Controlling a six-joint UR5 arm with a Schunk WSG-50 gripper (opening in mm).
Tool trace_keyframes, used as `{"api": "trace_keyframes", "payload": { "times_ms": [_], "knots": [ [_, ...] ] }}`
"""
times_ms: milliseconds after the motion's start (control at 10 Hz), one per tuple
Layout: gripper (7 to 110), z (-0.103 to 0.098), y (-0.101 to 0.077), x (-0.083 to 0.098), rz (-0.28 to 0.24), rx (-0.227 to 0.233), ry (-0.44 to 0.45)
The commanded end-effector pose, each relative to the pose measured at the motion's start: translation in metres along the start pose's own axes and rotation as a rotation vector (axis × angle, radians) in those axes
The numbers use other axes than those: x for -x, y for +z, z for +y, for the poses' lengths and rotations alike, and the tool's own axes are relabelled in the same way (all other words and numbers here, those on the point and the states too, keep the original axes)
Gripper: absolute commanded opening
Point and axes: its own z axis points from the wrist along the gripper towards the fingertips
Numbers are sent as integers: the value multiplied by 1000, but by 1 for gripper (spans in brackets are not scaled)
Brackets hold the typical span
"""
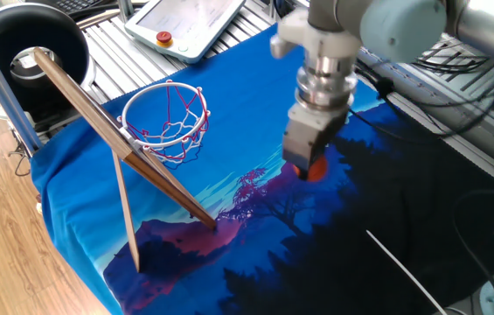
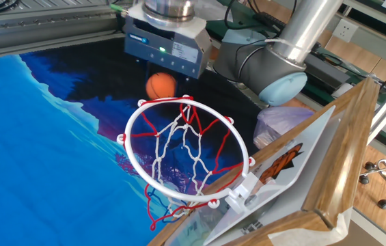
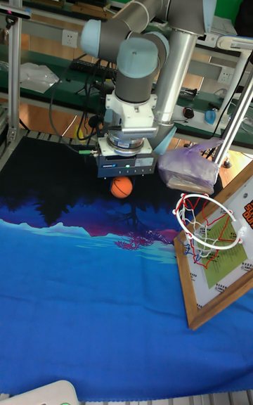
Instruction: Grab a basketball, release it and shoot it into the basket
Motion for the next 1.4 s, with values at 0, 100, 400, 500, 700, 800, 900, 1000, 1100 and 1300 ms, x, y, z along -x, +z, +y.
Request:
{"api": "trace_keyframes", "payload": {
  "times_ms": [0, 100, 400, 500, 700, 800, 900, 1000, 1100, 1300],
  "knots": [
    [7, -13, -12, 14, -16, -42, -14],
    [7, -18, -12, 13, -11, -61, -2],
    [7, -9, -12, 25, -59, -26, -22],
    [7, -11, -12, 21, -44, -33, -20],
    [7, -18, -13, 24, -56, -60, -3],
    [7, -20, -13, 27, -70, -68, 2],
    [7, -22, -13, 27, -69, -77, 19],
    [7, -22, -13, 23, -54, -75, 30],
    [7, -25, -13, 20, -40, -89, 40],
    [7, -31, -13, 10, -1, -114, 32]
  ]
}}
